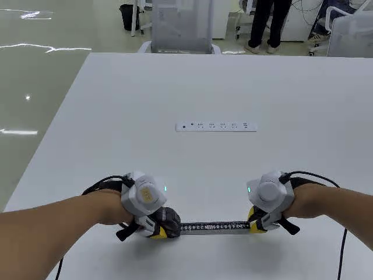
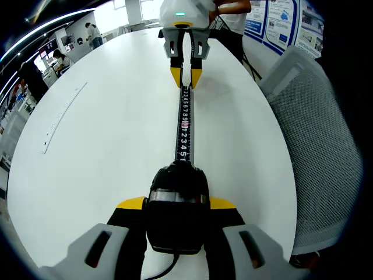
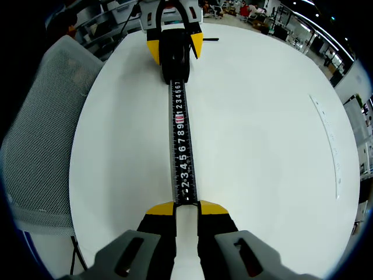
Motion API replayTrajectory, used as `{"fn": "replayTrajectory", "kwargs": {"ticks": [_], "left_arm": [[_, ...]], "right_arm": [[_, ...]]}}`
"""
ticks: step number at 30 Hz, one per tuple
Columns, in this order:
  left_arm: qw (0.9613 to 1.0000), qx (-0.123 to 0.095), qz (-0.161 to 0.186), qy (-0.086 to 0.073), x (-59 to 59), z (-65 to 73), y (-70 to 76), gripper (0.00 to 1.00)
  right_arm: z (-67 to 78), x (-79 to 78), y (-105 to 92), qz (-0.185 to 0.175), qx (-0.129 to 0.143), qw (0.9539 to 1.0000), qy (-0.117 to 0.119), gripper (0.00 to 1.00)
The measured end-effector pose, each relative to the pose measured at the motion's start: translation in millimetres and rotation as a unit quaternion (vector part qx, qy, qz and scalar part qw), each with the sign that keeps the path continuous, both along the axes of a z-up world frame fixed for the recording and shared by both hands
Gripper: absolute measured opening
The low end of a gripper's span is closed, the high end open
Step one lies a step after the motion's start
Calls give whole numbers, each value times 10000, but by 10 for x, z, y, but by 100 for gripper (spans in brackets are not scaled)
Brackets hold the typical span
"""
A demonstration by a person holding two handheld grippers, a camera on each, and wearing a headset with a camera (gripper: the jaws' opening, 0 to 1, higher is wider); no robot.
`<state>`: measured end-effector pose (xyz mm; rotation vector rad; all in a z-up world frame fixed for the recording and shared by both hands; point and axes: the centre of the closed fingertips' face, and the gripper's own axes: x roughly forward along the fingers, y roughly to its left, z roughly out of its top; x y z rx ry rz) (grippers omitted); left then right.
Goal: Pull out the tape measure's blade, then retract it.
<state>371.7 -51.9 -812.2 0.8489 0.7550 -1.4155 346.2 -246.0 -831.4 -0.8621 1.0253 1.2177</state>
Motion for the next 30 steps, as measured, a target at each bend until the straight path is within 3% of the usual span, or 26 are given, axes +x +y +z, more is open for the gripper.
{"fn": "replayTrajectory", "kwargs": {"ticks": [30], "left_arm": [[10000, -13, 8, 11, -6, -2, 4, 34]], "right_arm": [[-13, -4, -174, -81, -95, 9999, -2, 11]]}}
